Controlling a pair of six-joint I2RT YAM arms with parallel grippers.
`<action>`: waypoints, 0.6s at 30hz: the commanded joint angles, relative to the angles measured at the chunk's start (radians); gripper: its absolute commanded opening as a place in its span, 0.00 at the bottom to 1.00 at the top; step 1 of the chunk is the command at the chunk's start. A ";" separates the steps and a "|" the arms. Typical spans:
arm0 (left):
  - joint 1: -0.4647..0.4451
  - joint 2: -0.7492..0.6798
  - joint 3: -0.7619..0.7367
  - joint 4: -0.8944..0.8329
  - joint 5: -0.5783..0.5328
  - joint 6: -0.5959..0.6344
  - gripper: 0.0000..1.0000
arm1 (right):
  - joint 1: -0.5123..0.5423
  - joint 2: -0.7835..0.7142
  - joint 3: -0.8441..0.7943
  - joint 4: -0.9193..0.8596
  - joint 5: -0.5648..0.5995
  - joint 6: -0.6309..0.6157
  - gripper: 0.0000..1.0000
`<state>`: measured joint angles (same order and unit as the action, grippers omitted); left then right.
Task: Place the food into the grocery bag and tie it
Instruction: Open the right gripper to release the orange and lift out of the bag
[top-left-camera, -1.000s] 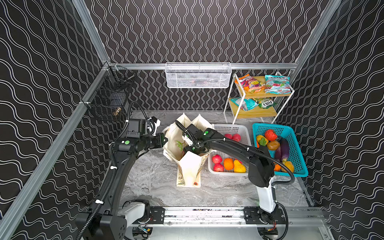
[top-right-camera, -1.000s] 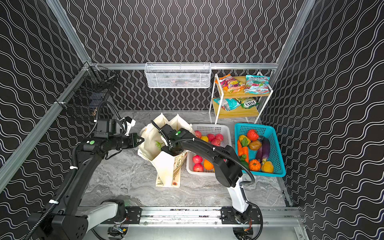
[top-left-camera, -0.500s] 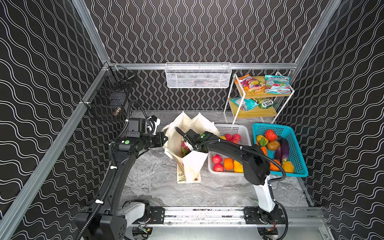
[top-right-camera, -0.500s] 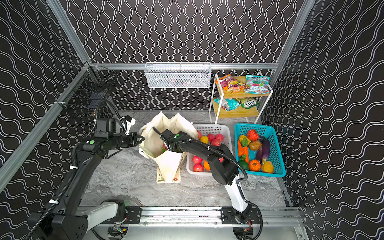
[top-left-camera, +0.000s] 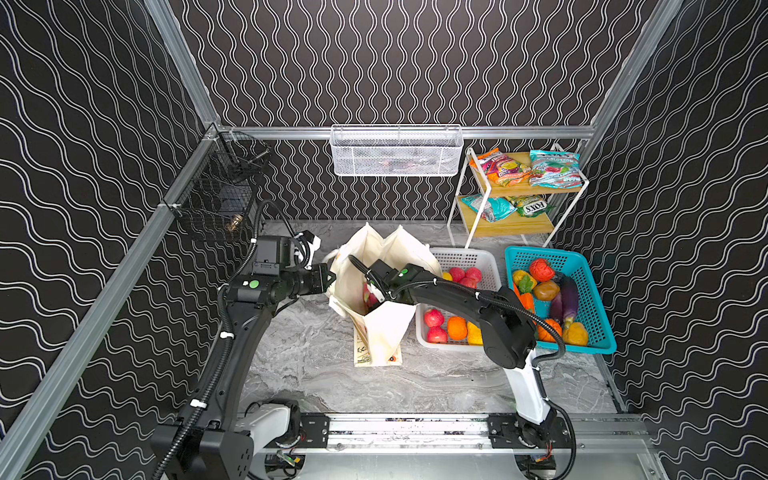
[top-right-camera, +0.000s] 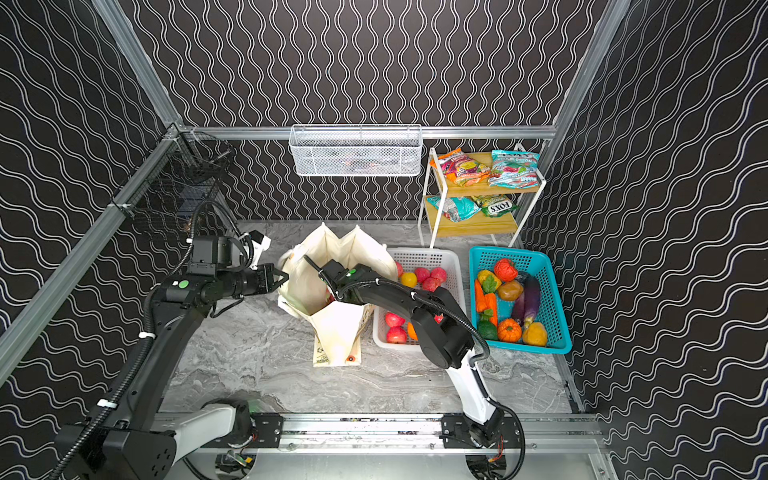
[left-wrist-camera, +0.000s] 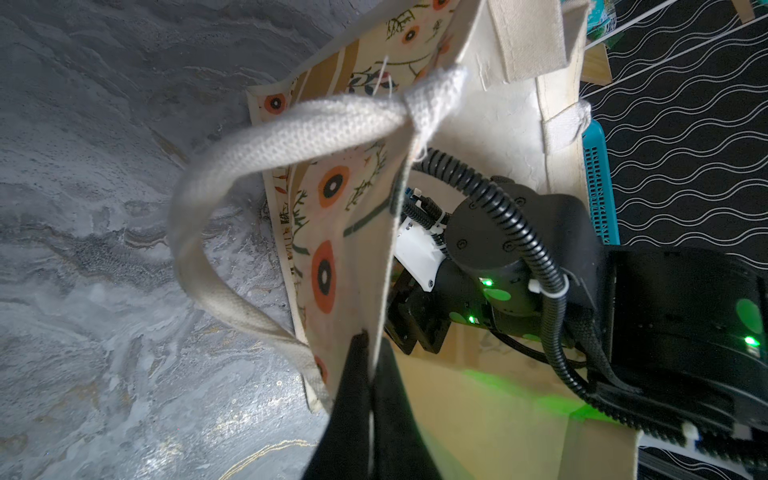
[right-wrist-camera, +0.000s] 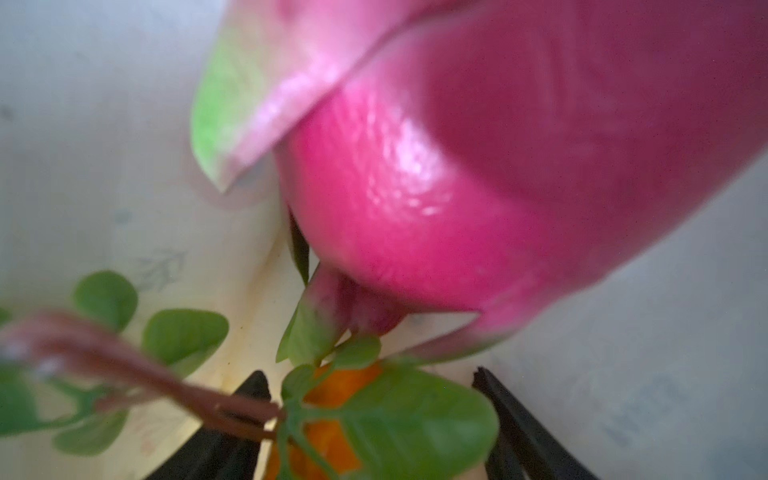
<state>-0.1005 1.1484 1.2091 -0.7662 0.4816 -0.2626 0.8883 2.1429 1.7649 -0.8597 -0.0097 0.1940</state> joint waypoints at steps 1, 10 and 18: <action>-0.002 -0.003 0.006 0.009 0.006 0.010 0.00 | 0.001 -0.012 0.011 -0.024 0.037 -0.007 0.84; -0.002 -0.007 -0.017 0.024 0.015 0.011 0.00 | 0.003 -0.060 0.020 -0.015 0.076 0.016 0.99; -0.002 0.003 -0.029 0.037 0.023 0.020 0.00 | 0.006 -0.160 0.109 0.016 0.141 0.067 0.99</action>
<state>-0.1005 1.1481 1.1831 -0.7525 0.4862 -0.2607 0.8928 2.0197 1.8290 -0.8597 0.0875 0.2264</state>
